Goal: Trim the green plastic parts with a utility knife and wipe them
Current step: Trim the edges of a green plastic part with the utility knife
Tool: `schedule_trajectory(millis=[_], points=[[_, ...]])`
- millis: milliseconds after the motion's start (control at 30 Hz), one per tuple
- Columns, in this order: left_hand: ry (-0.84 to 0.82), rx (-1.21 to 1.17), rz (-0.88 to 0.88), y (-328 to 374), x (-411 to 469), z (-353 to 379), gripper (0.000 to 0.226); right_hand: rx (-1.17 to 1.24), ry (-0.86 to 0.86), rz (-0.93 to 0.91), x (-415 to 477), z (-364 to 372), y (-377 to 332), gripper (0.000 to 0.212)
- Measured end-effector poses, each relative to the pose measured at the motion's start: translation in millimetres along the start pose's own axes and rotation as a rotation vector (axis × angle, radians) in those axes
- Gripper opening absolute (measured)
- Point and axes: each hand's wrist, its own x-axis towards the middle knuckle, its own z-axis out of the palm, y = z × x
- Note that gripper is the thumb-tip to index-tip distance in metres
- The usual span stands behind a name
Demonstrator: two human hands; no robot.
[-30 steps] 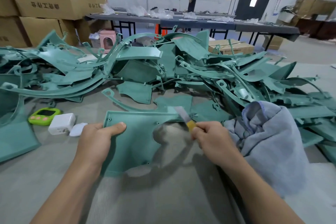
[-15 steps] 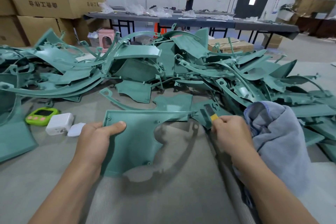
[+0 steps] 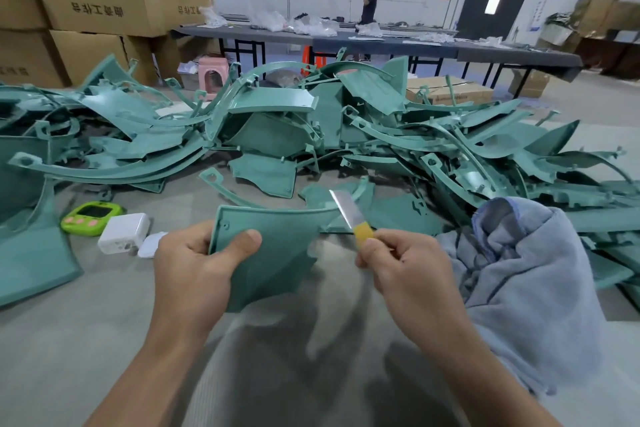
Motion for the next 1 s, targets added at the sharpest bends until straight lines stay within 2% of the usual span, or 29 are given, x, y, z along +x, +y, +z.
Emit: schedule_trajectory(millis=[67,100,200,267,300,400,467,500,567,633,700,733,800,867,933,967,1000], points=[[0.028,0.039,0.016,-1,1,-2,0.021,-0.131,0.132,0.081,6,-9,9,0.036],[0.039,0.052,0.023,-2,2,-3,0.02,-0.108,0.155,0.084,8,-12,12,0.036],[0.033,0.111,0.062,-3,1,-1,0.018,0.107,0.007,-0.054,-1,-7,0,0.028],[0.022,0.123,0.073,-3,-1,1,0.017,0.074,-0.077,-0.11,-7,3,-6,0.031],[0.017,0.123,0.071,-2,-1,1,0.016,0.012,-0.059,-0.101,-5,5,-2,0.032],[0.015,0.113,0.055,-3,0,0,0.017,-0.19,0.133,0.148,14,-8,18,0.038],[0.016,0.103,0.042,-3,0,0,0.022,-0.145,0.207,0.182,18,-16,27,0.039],[0.011,0.127,0.051,-3,0,1,0.022,-0.049,0.167,0.124,16,-16,25,0.036],[-0.011,0.186,0.084,-1,-3,1,0.016,0.127,-0.019,-0.002,4,-7,10,0.029],[-0.019,0.223,0.137,-1,-6,0,0.02,0.12,-0.138,-0.009,0,-1,6,0.025],[-0.028,0.262,0.205,0,-8,-2,0.041,-0.048,-0.049,0.074,11,-6,18,0.029],[-0.039,0.291,0.238,2,-8,-2,0.042,-0.125,0.022,0.153,18,-12,25,0.032],[-0.065,0.356,0.317,5,-10,-3,0.024,-0.072,0.102,0.254,26,-25,34,0.03],[-0.075,0.436,0.383,7,-11,-3,0.017,0.188,0.005,0.222,24,-29,31,0.023],[-0.075,0.5,0.455,6,-13,-3,0.019,0.436,-0.265,0.193,18,-26,24,0.022],[-0.09,0.502,0.49,6,-13,-2,0.021,0.463,-0.373,0.212,17,-25,23,0.023],[-0.115,0.504,0.519,7,-13,0,0.019,0.371,-0.402,0.236,17,-24,26,0.026]])
